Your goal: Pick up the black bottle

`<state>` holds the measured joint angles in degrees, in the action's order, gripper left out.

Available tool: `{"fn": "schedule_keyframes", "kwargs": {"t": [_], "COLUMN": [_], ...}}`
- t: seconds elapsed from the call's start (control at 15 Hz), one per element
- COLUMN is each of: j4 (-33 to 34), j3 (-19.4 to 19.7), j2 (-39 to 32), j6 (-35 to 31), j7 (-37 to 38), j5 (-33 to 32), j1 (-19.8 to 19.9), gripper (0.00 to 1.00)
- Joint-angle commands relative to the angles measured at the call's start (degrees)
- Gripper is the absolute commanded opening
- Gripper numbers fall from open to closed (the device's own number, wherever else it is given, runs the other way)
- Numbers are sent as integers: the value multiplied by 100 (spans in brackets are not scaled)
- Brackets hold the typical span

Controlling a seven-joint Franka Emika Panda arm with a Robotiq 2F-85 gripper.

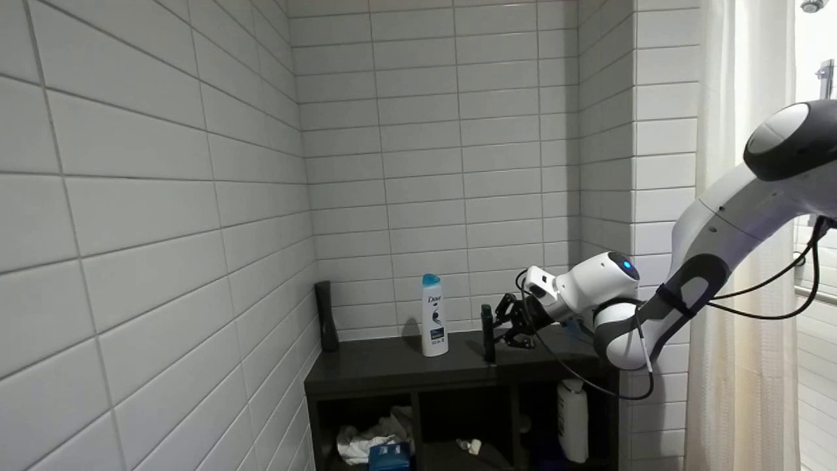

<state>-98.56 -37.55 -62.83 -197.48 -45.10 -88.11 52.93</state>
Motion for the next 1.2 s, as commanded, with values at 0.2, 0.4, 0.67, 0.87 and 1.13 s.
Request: {"fn": "schedule_keyframes", "kwargs": {"t": [0.2,0.4,0.67,0.87,1.13], "j4": [51,5,-76,-75,-263], "j3": [440,454,538,1586,1886], "j2": [292,336,495,1089,1323], "j6": [126,240,829,674,1384], "j7": [-925,-1306,-1649,-1328,-1603], "j5": [-370,-537,-693,-652,-932], "j1": [-299,-270,-312,-1082,-1225], "gripper": [85,100,100,100,100]}}
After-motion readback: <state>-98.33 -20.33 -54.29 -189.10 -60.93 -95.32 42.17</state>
